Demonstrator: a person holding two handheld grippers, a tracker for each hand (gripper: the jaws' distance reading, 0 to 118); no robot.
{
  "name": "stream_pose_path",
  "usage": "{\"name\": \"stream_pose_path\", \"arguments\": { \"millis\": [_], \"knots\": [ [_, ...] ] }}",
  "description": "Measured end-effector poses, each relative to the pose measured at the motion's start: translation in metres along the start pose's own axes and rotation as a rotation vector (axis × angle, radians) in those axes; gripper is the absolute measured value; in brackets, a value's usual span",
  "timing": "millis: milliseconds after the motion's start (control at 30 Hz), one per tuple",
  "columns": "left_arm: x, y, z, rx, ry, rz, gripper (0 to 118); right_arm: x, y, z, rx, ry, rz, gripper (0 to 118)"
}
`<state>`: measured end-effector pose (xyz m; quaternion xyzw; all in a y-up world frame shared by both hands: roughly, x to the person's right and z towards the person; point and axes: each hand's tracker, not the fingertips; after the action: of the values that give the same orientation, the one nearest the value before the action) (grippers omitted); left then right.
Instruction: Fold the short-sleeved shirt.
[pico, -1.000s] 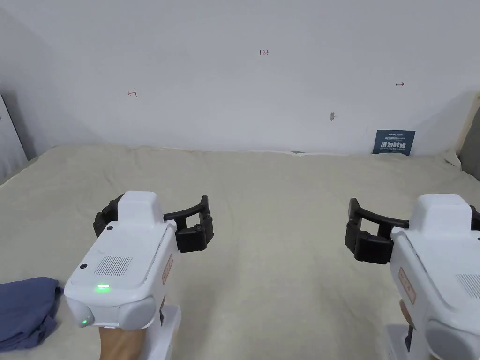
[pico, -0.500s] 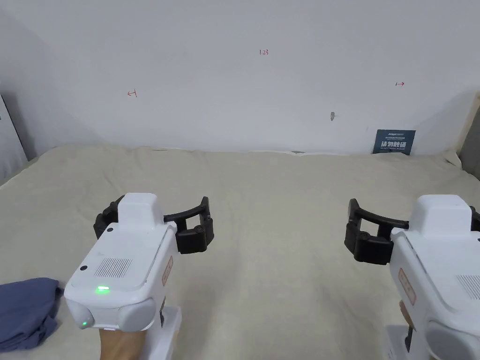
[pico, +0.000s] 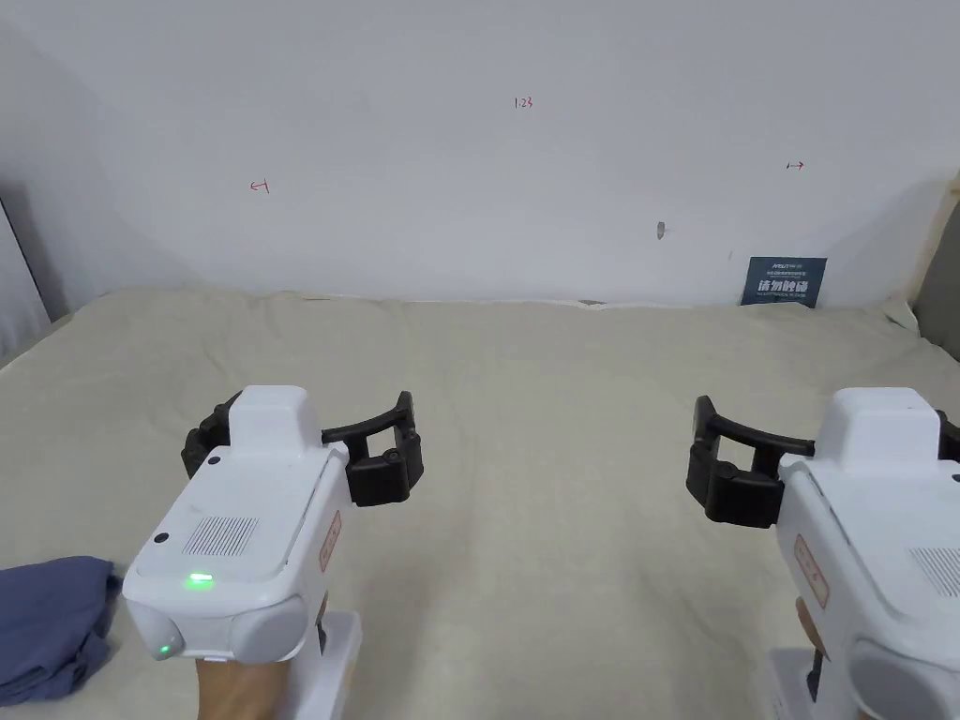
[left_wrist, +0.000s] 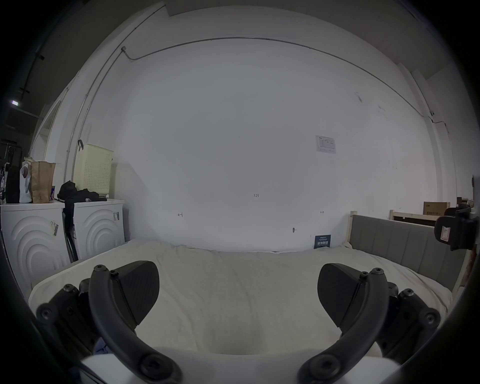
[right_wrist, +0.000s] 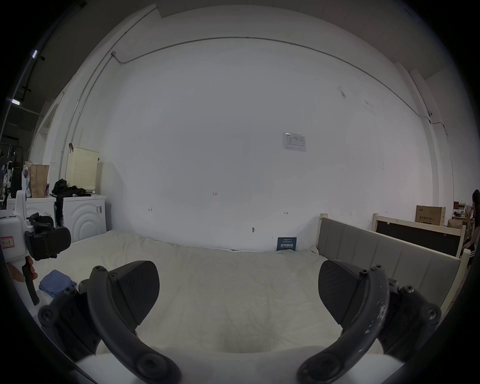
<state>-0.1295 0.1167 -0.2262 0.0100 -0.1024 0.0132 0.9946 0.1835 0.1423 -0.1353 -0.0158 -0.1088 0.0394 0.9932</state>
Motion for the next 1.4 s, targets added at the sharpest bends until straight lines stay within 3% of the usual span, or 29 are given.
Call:
{"name": "stream_pose_path", "arguments": {
  "millis": [500, 667, 800, 900, 1400],
  "knots": [
    [-0.003, 0.0, 0.001, 0.0, 0.004, 0.007, 118, -0.006, 0.0, -0.004, -0.045, 0.002, 0.0, 118],
    [-0.006, 0.0, 0.001, -0.007, 0.003, 0.019, 118, -0.016, 0.013, -0.006, -0.281, -0.122, -0.113, 118],
    [-0.007, -0.001, 0.001, -0.01, 0.006, 0.024, 118, -0.013, 0.022, -0.016, -0.517, -0.169, -0.207, 118],
    [-0.007, -0.002, 0.0, -0.012, 0.006, 0.025, 118, -0.011, 0.025, -0.019, -0.578, -0.158, -0.243, 118],
    [-0.006, -0.003, 0.002, -0.014, 0.0, 0.023, 118, -0.025, 0.034, -0.008, -0.522, -0.128, -0.192, 118]
  ]
}}
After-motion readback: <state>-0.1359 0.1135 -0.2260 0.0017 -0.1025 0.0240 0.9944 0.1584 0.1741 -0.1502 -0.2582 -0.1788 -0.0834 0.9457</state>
